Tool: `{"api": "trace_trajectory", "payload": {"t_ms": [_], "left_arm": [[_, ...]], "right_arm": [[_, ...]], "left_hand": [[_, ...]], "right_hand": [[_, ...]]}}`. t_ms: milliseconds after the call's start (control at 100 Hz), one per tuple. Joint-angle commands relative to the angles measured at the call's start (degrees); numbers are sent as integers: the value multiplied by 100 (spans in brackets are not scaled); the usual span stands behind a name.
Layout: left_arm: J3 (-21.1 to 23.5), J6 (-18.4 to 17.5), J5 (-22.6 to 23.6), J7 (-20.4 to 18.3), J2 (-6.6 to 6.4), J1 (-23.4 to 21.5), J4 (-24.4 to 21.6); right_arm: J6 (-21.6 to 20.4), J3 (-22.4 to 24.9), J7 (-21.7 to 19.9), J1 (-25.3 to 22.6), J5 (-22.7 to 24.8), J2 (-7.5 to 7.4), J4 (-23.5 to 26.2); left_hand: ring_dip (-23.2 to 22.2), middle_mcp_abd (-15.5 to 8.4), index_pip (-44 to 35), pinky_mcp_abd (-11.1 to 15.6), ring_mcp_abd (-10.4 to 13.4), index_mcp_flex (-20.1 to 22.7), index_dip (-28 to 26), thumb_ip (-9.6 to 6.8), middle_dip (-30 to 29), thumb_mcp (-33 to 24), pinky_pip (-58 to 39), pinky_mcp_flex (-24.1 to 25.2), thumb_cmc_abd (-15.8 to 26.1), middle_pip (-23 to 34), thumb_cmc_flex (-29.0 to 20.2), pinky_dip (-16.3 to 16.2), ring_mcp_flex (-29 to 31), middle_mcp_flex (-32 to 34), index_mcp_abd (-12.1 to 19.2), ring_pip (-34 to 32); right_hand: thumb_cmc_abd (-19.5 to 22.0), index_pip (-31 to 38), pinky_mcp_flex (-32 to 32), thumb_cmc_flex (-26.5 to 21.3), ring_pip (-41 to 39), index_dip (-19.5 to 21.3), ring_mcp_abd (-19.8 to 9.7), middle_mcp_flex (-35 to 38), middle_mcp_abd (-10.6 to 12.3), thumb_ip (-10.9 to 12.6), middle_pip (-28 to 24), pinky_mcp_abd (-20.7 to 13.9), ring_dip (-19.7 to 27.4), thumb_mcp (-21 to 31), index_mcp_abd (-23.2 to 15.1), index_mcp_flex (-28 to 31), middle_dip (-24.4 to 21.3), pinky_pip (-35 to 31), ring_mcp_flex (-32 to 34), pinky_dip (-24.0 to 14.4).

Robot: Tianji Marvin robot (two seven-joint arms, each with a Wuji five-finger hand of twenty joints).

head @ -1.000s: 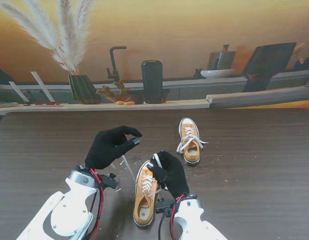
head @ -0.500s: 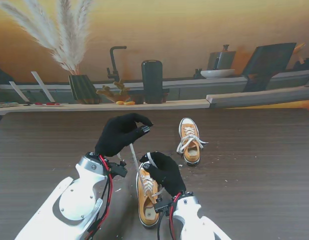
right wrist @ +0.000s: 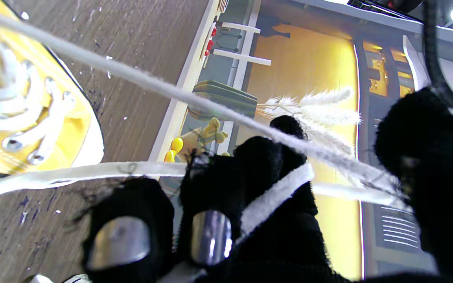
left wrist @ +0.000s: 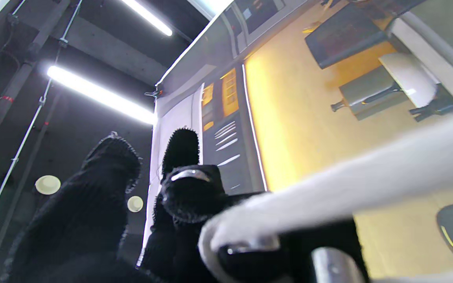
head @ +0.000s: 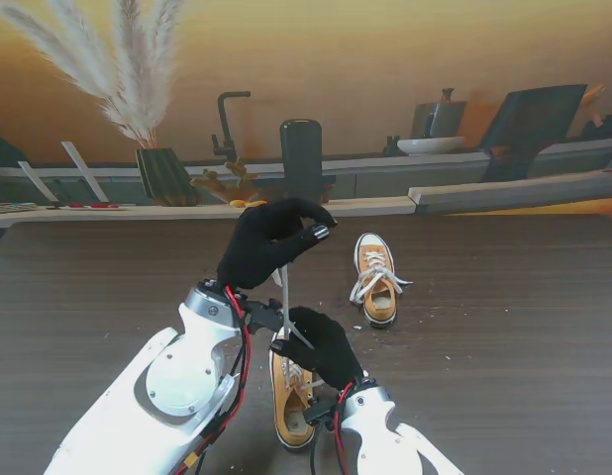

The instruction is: Tie the shoelaces into a bow on the shoes

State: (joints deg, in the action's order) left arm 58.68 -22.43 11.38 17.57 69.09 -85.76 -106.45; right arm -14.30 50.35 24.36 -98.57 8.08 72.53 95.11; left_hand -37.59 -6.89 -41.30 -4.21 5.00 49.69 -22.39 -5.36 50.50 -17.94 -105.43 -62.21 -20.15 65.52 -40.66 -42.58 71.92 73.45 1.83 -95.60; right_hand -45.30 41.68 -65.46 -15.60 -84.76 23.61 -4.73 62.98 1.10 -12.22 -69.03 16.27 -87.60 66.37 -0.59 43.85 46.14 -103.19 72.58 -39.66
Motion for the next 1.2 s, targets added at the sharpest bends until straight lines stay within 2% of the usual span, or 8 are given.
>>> {"api": "trace_trajectory", "payload": {"t_ms": [0,150,350,550,700,830,1020,1190], "left_arm": [[-86,16,14,-72,113,127,-68],[-361,74,-22,-12,186,443,212],[-641,207,133,30,252,860,729],[-858,252,88,-189,261,1194,1242],[-967,280,111,-284,265,1359,1517],[-982,347,71,-575,201,1441,1610],[-960,481,31,-999,86,1539,1702],[-797,732,-96,-1419,-44,1472,1549]], "right_arm": [[-2,-17,-110,35,21,-21,-43],[-144,-43,-239,81,130,-71,-107],[-281,-53,-235,99,218,-79,-174],[-341,-69,-194,100,234,-68,-213],[-349,-80,-173,101,266,-65,-230],[-368,-82,-197,100,284,-76,-233],[-406,-88,-219,98,279,-81,-238],[-435,-93,-238,86,251,-83,-245]], "left_hand": [[-2,-108,-56,189,326,182,123,150,-96,-116,-1455,-125,-111,231,-133,-38,116,459,316,-383],[26,-133,-103,203,382,136,138,164,-138,-117,-1455,-104,-98,227,-128,105,119,452,362,-299],[69,-122,-65,185,446,3,125,162,-161,-109,-1326,-48,-37,-62,-36,630,117,349,442,-75],[213,170,230,-541,-77,-291,-12,119,-96,-4,-467,84,119,-753,43,1322,121,-180,446,940],[-169,390,654,-1021,-494,-664,-224,44,-221,174,518,1304,331,-1588,112,1245,-694,-898,463,2088],[-233,718,1137,-1376,-1066,-1172,-423,-23,-776,436,2980,3967,630,-3011,102,561,-2776,-2315,435,4501],[1037,811,1987,-942,-1053,-1921,-119,-160,-2497,1111,6964,6146,1189,-5197,198,1131,-5171,-4651,356,7952],[1671,659,2691,-673,-806,-2821,201,-148,-3268,1540,9532,6757,1479,-6047,318,1443,-6582,-6205,347,9144]], "right_hand": [[-203,2,-224,-90,-315,-28,-826,220,-53,93,-264,-328,-236,138,-107,181,173,-1085,181,-133],[-178,33,-267,-372,-599,-15,-1199,577,81,145,-298,-572,-236,203,-360,630,250,-1343,190,-258],[-366,1245,-305,-993,-904,-1234,-1506,1029,139,-819,-239,-760,-236,4,-871,822,334,-1616,241,-442],[-411,1860,-313,-1180,-988,-1237,-1550,1242,90,-799,-203,-745,-236,48,-1406,1530,322,-1676,261,-488],[-522,2088,-325,-1296,-1048,-1153,-1586,1319,-4,-786,-161,-756,-236,99,-1514,1883,308,-1679,263,-571],[-479,2160,-321,-1319,-1052,-899,-1572,1292,-32,-772,-134,-756,-236,136,-1538,1918,315,-1679,260,-605],[-391,2109,-305,-1317,-979,-663,-1429,1227,-34,-750,-123,-715,-236,147,-1550,1915,338,-1631,248,-544],[-371,2077,-302,-1309,-979,-629,-1433,1219,-28,-746,-115,-697,-236,137,-1551,1900,339,-1614,247,-531]]}}
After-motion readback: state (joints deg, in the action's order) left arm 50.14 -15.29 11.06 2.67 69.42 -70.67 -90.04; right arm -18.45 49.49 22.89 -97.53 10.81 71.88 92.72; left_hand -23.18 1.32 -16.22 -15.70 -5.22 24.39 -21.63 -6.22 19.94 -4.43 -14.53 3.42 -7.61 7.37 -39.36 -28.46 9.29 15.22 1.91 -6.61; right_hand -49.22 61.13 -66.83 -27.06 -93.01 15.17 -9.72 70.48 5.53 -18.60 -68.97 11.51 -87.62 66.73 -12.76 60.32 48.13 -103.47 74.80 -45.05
